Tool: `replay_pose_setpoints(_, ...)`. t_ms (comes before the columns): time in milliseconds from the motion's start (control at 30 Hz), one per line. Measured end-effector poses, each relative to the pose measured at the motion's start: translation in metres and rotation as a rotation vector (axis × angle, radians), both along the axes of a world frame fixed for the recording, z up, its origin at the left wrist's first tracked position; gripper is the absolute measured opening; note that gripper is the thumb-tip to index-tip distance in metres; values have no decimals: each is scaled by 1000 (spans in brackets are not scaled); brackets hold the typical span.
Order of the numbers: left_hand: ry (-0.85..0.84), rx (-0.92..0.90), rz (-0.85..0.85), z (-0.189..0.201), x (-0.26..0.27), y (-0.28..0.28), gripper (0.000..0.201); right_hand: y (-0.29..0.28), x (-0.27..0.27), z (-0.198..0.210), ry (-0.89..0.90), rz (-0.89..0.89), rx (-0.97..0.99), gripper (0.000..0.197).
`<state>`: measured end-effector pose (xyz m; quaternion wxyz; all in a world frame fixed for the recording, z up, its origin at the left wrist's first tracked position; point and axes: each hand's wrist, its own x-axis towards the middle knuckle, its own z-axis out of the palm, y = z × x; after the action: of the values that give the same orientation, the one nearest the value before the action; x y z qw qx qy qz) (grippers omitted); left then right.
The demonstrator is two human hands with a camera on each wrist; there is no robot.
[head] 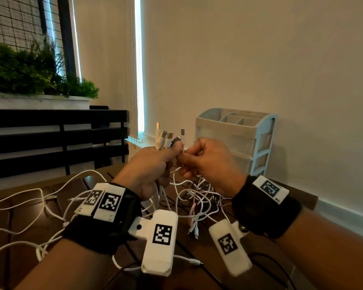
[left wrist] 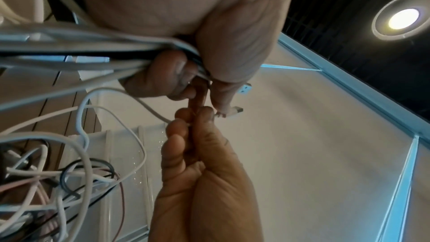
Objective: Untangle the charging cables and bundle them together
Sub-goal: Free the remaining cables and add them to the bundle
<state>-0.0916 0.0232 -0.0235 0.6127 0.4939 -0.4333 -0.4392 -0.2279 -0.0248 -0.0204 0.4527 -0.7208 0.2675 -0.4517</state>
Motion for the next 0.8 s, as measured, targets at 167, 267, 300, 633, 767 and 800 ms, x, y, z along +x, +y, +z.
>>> replay_pose_setpoints(167, -88, -64, 56, -6, -2, -3, 27, -2, 1, -5, 62, -51, -100, 19)
replay_pose_setpoints(267, -136, -87, 155, -7, -4, -3, 19, -1, 0, -6, 142, 3, -134, 25)
replay_pose_setpoints(300, -140, -91, 179, -6, -4, -3, 19, -2, -1, -6, 169, 44, -111, 27)
replay_pose_setpoints(633, -48, -320, 331, 20, 20, 7, 13, -60, -18, -10, 605, 26, -137, 5)
replay_pose_setpoints(767, 168, -452, 309, 35, 33, 21, 25, -73, -31, 1, 508, -9, -101, 10)
replay_pose_setpoints(800, 192, -477, 257, 38, 36, 24, 31, -75, -32, 3, 498, -8, -92, 10)
